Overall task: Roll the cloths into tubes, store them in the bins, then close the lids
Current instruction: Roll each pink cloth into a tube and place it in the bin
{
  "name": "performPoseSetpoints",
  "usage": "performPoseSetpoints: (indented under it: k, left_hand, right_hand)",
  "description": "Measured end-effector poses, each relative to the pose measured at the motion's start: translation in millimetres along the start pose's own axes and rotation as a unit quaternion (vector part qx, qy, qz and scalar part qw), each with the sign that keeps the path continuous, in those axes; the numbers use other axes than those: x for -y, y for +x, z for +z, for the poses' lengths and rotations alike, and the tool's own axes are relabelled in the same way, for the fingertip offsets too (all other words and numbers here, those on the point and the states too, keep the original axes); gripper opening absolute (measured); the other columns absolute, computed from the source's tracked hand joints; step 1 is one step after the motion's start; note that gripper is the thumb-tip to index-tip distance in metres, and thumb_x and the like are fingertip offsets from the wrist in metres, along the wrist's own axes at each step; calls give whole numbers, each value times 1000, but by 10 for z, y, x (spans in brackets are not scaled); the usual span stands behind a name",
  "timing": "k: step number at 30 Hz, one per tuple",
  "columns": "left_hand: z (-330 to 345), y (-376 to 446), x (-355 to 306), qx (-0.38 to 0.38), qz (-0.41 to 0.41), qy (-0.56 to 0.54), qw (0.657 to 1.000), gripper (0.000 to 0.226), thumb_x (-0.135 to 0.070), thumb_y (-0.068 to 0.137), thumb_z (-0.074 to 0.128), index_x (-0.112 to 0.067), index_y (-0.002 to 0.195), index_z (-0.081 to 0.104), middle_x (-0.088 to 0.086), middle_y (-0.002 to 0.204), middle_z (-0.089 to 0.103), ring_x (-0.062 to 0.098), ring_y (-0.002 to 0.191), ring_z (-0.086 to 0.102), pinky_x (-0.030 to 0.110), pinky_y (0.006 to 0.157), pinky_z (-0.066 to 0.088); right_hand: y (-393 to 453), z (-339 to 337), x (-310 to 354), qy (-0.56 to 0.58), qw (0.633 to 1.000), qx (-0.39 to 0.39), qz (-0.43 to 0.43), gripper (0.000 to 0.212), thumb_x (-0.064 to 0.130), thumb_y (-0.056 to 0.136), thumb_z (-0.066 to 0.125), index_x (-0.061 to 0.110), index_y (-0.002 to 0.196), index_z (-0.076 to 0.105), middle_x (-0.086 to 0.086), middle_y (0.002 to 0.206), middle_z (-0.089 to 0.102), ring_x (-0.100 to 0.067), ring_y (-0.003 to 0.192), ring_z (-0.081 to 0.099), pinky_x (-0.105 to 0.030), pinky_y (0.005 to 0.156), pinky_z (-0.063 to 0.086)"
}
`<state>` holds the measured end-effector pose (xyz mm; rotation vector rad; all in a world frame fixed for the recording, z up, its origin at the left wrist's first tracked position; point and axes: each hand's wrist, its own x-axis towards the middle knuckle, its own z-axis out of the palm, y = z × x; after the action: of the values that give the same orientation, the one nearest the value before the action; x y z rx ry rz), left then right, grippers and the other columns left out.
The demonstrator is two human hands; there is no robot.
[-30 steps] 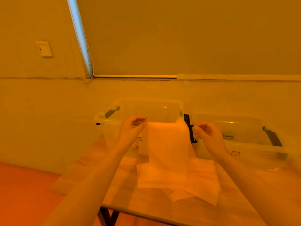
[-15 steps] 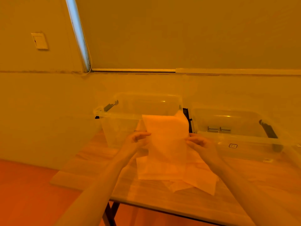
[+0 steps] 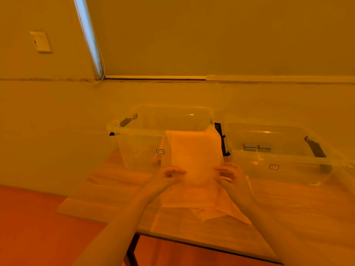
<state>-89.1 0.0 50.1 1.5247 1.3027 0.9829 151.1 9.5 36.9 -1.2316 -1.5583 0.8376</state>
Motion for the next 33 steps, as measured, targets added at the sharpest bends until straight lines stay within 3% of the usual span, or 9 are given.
performPoseSetpoints:
  k: [5, 8, 12, 14, 17, 21, 26, 30, 33]
  left_hand:
    - [41, -144, 163, -1, -32, -7, 999, 26, -11, 86, 68, -30, 103, 70, -13, 117, 65, 6, 109, 60, 32, 97, 50]
    - [102, -283, 220, -6, -61, -14, 998, 24, -14, 86, 68, -31, 102, 69, -14, 117, 64, 4, 105, 60, 26, 86, 52]
    - [130, -419, 246, -6, -66, -1, 998, 22, -21, 84, 71, -38, 98, 71, -20, 116, 62, 4, 108, 57, 25, 88, 48]
    - [128, -466, 226, 2, -61, 20, 998, 22, -21, 85, 69, -38, 99, 70, -20, 119, 60, 5, 108, 56, 26, 92, 49]
    - [136, -541, 175, 22, -47, 47, 998, 21, -18, 89, 64, -35, 102, 68, -21, 117, 59, 2, 96, 58, 19, 78, 49]
    - [116, -647, 117, 52, -37, 45, 997, 21, -19, 88, 66, -37, 97, 71, -20, 115, 62, 1, 108, 56, 28, 97, 45]
    - [38, -687, -108, 39, -21, 4, 999, 19, -17, 86, 69, -30, 100, 72, -15, 113, 65, 7, 103, 62, 34, 92, 53]
    - [-56, -655, -443, 9, 20, -67, 997, 22, -14, 81, 71, -20, 102, 72, -30, 110, 61, -2, 100, 62, 28, 86, 55]
    - [-126, -625, -734, -8, 62, -79, 995, 22, -21, 76, 71, -27, 98, 72, -10, 117, 63, 7, 101, 64, 24, 79, 55]
  right_hand:
    - [-141, 76, -94, 50, 998, -32, 16, 40, 10, 83, 71, 32, 114, 58, 12, 137, 29, -8, 103, 54, -18, 73, 49]
    - [-213, 128, -150, 57, 998, -20, 29, 29, 9, 82, 71, 29, 102, 65, 12, 132, 42, -12, 113, 52, -26, 86, 51]
    - [-324, 145, -104, 77, 995, 34, 49, 18, 8, 85, 68, 26, 89, 68, 7, 99, 67, -12, 95, 63, -15, 69, 53]
    - [-373, 124, -103, 65, 994, 62, 55, 15, 11, 86, 68, 25, 90, 70, 6, 99, 68, -9, 89, 64, -16, 67, 54]
    - [-463, 90, -147, 6, 993, 101, 55, 12, 15, 85, 69, 26, 91, 72, 10, 96, 68, 1, 80, 60, -12, 68, 49]
    - [-569, 22, -155, -16, 988, 146, 55, 12, 18, 81, 73, 28, 88, 73, 9, 94, 71, -8, 90, 65, -21, 80, 53]
    - [-539, -101, 86, 4, 994, 106, 42, 11, 15, 79, 75, 24, 85, 73, 7, 93, 70, -7, 87, 64, -17, 75, 53]
    - [-438, -232, 435, 53, 995, 80, 14, 13, 13, 80, 72, 21, 90, 71, 7, 95, 72, 0, 87, 66, -18, 77, 53]
    - [-389, -329, 738, 103, 993, 62, -14, 14, 12, 80, 71, 18, 92, 70, 3, 92, 73, -6, 84, 69, -19, 72, 55]
